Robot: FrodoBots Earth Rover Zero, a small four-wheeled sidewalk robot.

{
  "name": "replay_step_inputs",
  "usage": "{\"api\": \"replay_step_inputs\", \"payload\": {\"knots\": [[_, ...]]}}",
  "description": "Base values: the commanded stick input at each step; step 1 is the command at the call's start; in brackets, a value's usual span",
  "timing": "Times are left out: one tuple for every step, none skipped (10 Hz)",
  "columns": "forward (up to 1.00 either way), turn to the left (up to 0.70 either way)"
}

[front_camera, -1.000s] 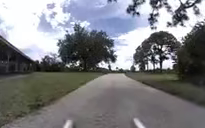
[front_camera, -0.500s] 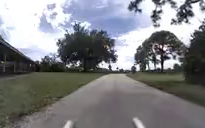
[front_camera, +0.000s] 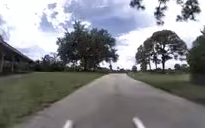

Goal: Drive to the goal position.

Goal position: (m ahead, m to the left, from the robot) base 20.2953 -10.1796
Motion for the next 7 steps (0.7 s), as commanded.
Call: {"api": "replay_step_inputs", "payload": {"knots": [[0.70,0.00],[0.70,0.00],[0.70,0.00],[0.70,0.00],[0.70,0.00],[0.70,0.00],[0.70,0.00]]}}
